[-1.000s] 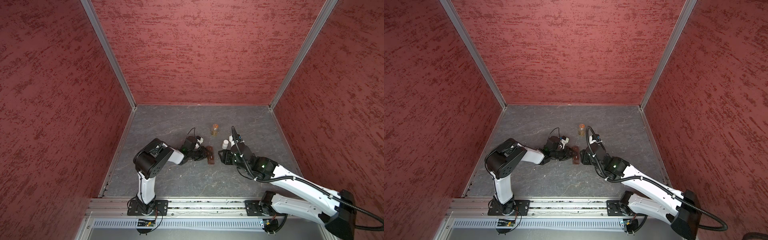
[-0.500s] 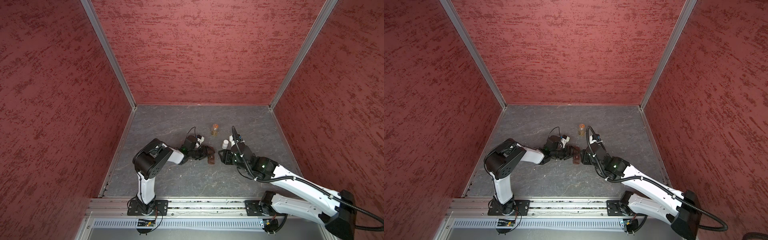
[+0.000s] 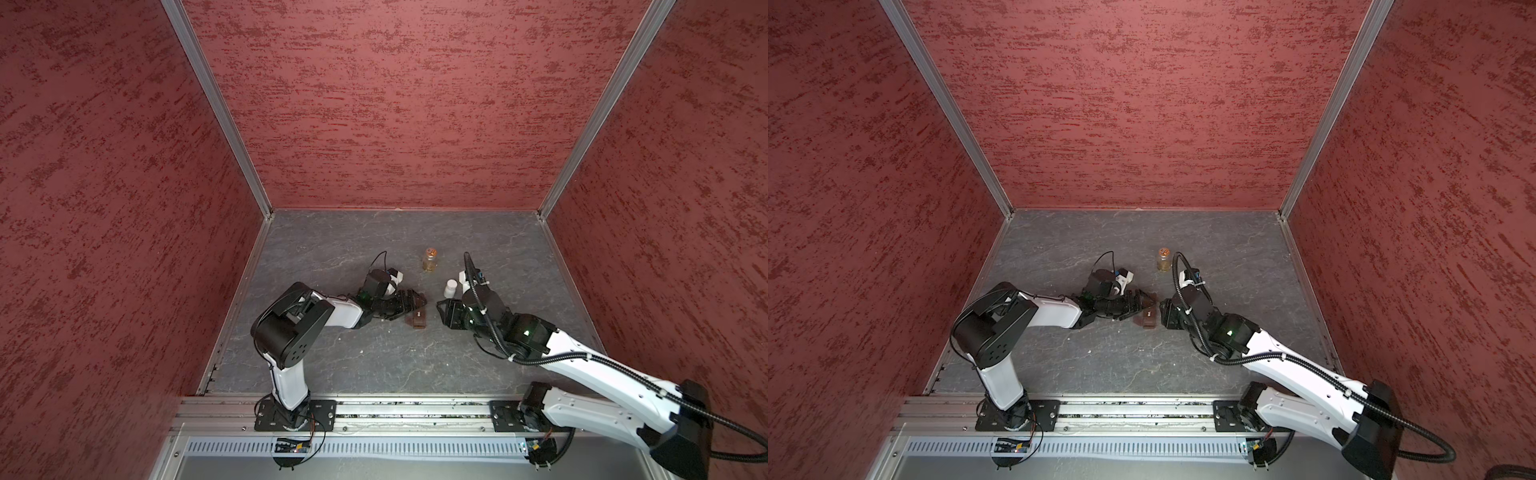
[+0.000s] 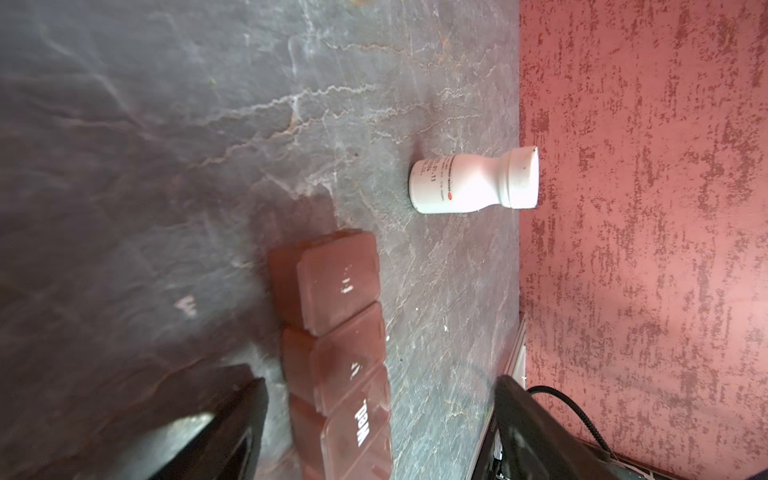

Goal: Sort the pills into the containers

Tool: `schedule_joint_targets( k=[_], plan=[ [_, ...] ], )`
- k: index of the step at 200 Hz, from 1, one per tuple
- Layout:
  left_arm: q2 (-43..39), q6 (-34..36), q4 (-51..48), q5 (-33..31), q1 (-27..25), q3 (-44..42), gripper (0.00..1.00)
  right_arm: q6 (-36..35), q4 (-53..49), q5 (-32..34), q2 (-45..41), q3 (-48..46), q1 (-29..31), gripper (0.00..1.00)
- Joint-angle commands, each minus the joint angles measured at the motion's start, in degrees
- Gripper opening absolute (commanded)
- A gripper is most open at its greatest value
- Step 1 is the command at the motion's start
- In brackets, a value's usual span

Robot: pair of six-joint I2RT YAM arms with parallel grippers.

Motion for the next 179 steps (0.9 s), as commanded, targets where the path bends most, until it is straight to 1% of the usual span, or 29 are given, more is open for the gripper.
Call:
schedule_joint_targets(
  k=[1, 27, 60, 91, 113, 133, 145, 166, 179],
  plan=[
    [-2.4, 1.8, -4.4, -1.4, 0.3, -1.2, 0.88, 0.3, -0.1, 0.9, 0.0, 0.7, -0.5, 0.58],
    [-5.8, 2.6, -6.3, -2.1, 0.3, -2.1, 0.89, 0.5, -0.9, 1.1, 0.8, 1.7, -1.1, 0.59],
    [-12.8, 7.3, -13.1, -5.2, 0.3, -2.4, 0.89, 1.0, -2.3, 0.3, 3.3, 3.9, -3.2, 0.59],
    [-21.4, 11.5, -19.2, -9.6, 0.9, -2.9, 0.89, 0.1, -5.4, -0.2, 6.7, 7.7, -7.7, 0.59],
    [-28.0, 14.9, -23.6, -14.3, 0.9, -3.2, 0.89, -0.4, -11.0, -0.2, 11.4, 13.5, -13.4, 0.6],
    [-33.9, 18.1, -26.5, -19.1, 0.9, -3.6, 0.89, -1.3, -15.2, 0.0, 16.1, 19.3, -16.2, 0.61],
    [-37.2, 19.8, -27.1, -22.1, 0.8, -4.3, 0.88, -2.4, -16.5, 0.2, 18.9, 22.4, -16.5, 0.61],
    [-41.8, 22.1, -26.7, -27.9, 0.4, -6.5, 0.88, -1.3, -19.6, 1.1, 23.6, 26.9, -17.1, 0.62],
    [-43.6, 23.6, -25.1, -30.3, 0.3, -8.3, 0.87, 0.1, -21.2, 1.2, 25.7, 28.9, -17.4, 0.62]
  ],
)
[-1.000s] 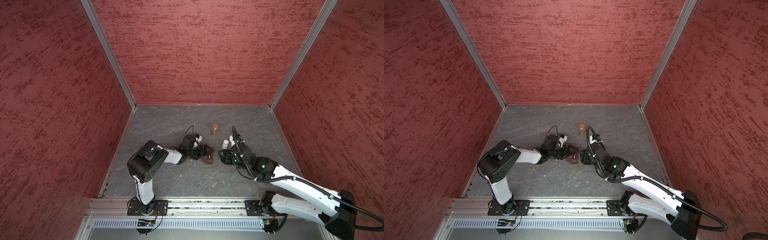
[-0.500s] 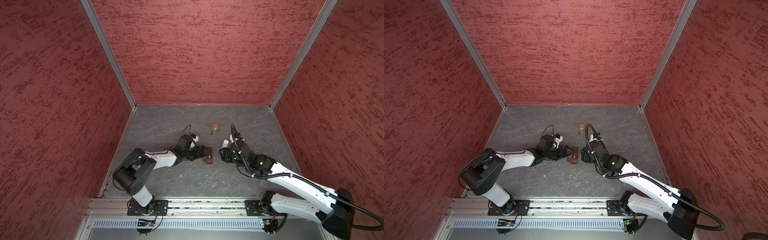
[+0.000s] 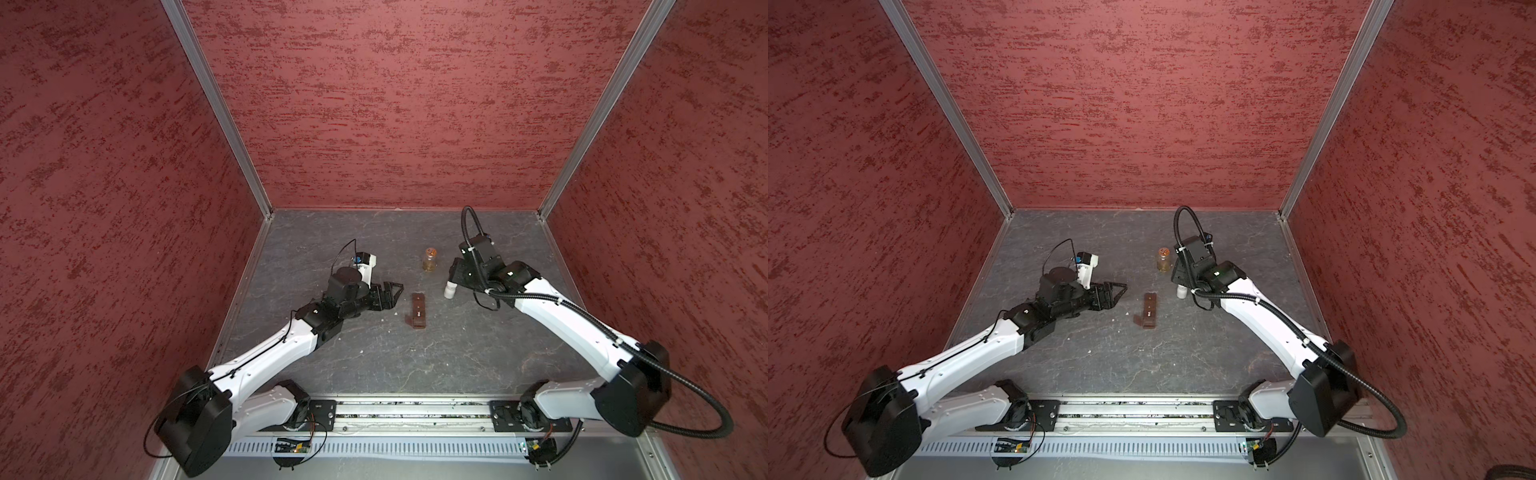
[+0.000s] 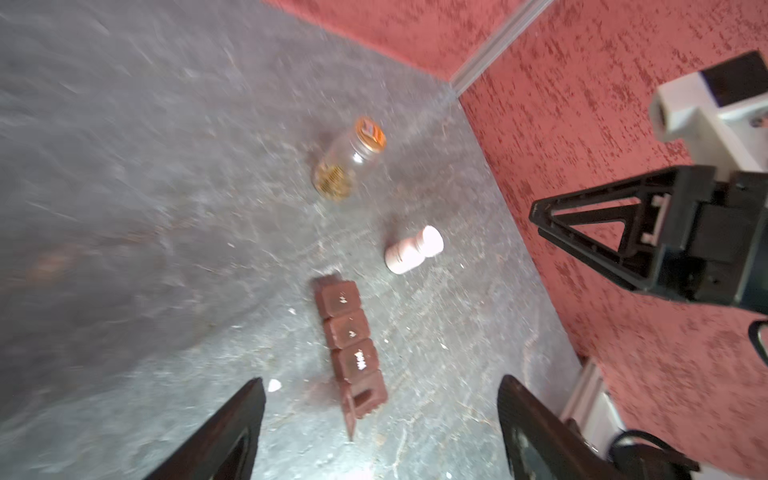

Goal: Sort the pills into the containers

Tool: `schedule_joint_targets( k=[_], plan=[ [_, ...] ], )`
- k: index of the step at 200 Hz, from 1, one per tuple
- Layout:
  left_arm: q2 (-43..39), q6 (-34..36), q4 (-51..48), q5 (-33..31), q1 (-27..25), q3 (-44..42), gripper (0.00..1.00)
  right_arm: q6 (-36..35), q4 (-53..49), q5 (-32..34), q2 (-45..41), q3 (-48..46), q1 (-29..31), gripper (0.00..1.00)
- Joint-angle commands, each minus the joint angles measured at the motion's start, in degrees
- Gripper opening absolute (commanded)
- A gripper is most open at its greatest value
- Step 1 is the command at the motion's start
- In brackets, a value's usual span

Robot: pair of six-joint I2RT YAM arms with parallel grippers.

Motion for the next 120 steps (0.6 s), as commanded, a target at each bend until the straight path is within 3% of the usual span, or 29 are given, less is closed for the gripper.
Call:
schedule_joint_targets(
  k=[1, 47, 120],
  plan=[
    [-2.8, 5.1, -0.5, -8.2, -0.4, -2.9, 0.87, 1.1, -6.3, 1.3, 3.7, 3.9, -0.6, 0.62],
    [-6.8, 10.6, 13.0, -14.6, -2.1, -12.9, 0.85, 3.9, -11.4, 0.9, 12.6, 9.7, -2.0, 0.6],
    [-3.1, 14.6, 22.4, -13.6, -2.8, -16.8, 0.84, 5.0, -11.5, -3.5, 19.2, 12.0, -4.7, 0.56]
  ],
)
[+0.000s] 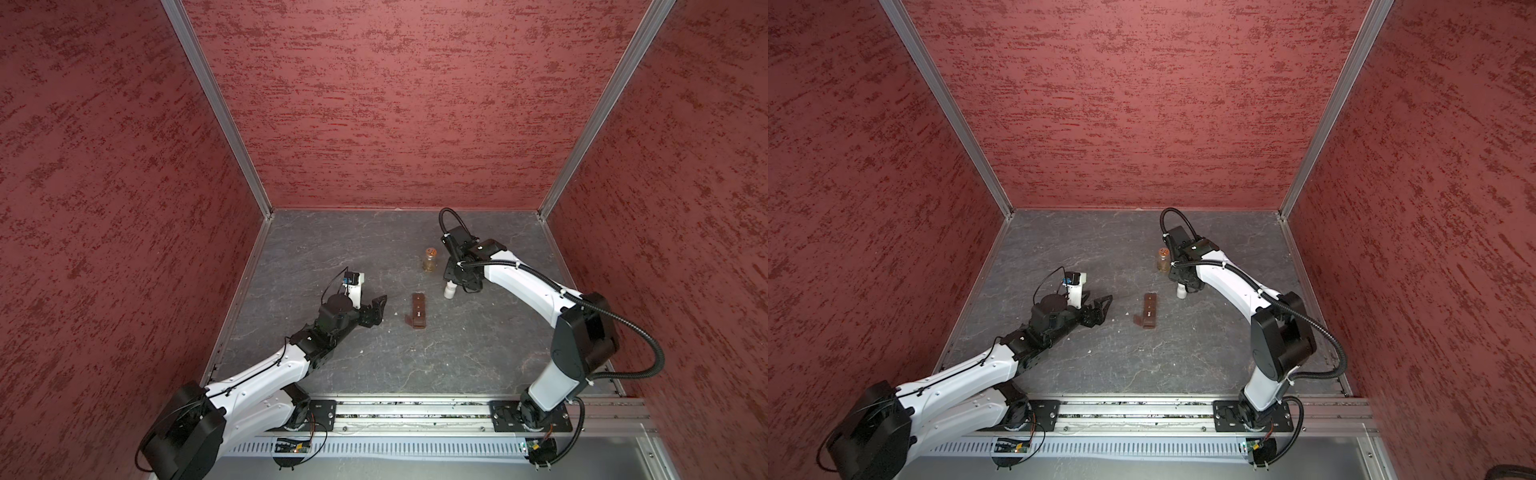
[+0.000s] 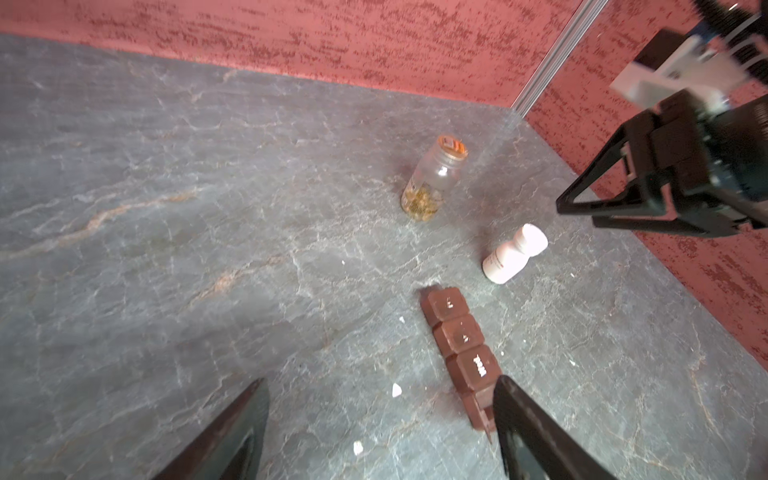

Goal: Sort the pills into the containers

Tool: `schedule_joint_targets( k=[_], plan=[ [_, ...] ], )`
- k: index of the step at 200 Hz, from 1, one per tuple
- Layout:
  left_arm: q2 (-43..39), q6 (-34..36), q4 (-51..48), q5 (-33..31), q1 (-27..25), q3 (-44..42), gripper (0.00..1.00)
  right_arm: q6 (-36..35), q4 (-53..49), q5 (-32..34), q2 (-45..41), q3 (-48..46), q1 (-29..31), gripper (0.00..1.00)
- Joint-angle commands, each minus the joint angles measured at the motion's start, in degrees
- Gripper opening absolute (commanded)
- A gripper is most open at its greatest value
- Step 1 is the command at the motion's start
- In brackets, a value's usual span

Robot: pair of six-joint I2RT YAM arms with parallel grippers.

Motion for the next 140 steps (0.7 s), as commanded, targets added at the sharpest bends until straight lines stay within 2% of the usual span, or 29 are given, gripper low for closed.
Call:
schedule_joint_targets(
  k=[1, 54, 140],
  plan=[
    [1.1, 2.6, 6.0, -0.2, -0.4, -1.1, 0.84, 1.2, -1.2, -2.4, 1.8, 2.1, -0.7, 0.56],
    [2.1, 3.2, 7.6, 0.5, -0.6, -1.6, 0.85, 1.0, -2.3, -4.1, 6.4, 5.1, -0.8, 0.55],
    [2.0, 3.3, 8.0, 0.9, -0.9, -1.9, 0.84, 0.4, -3.3, -4.0, 10.0, 6.7, -1.2, 0.49]
  ],
)
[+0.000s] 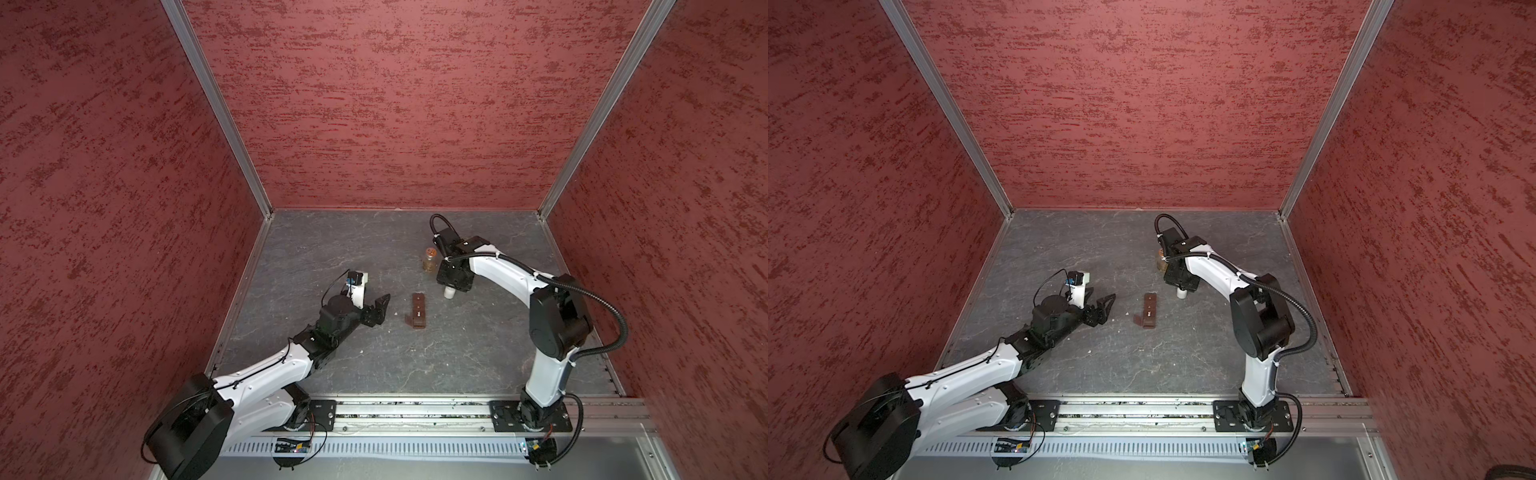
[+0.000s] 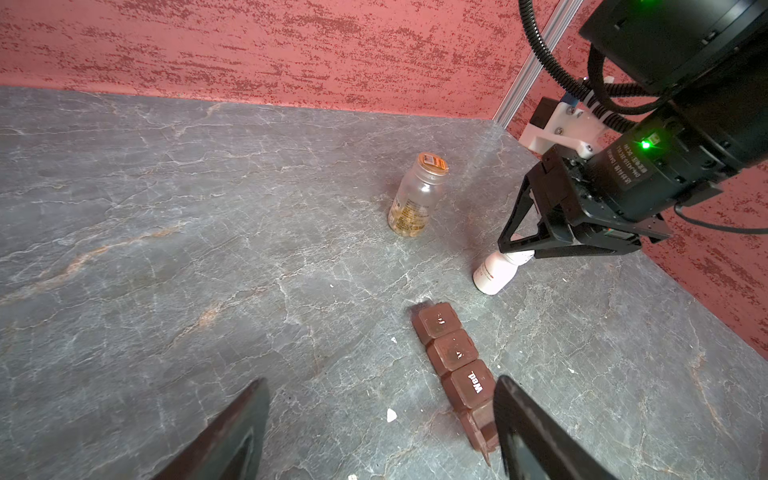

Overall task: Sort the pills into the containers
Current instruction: 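Lower the right gripper over the white bottle and close on it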

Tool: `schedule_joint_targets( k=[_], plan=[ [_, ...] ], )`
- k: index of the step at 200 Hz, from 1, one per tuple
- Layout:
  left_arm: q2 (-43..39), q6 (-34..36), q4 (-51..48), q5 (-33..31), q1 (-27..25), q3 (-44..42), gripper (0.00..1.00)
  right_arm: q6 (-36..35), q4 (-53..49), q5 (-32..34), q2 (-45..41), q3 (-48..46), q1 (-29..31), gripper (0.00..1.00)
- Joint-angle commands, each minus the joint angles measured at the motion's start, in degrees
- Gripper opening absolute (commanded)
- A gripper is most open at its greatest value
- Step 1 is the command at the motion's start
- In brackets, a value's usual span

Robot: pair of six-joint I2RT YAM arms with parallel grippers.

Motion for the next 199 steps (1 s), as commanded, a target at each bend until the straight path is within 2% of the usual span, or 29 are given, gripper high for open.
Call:
schedule_joint_targets(
  k=[1, 91, 199],
  plan=[
    [0.2, 0.7, 1.9, 0.2, -0.4, -0.7, 0.84, 0.1, -1.6, 0.2, 0.8, 2.2, -0.7, 0.49],
    [0.9, 0.7, 2.3, 0.3, -0.7, -0.7, 0.84, -0.4, -2.0, 0.6, 1.6, 2.3, -1.4, 0.46],
    [1.2, 0.4, 2.7, 0.3, -0.9, -0.6, 0.84, -1.2, -2.3, -0.2, 0.9, 2.0, -1.8, 0.33]
  ],
)
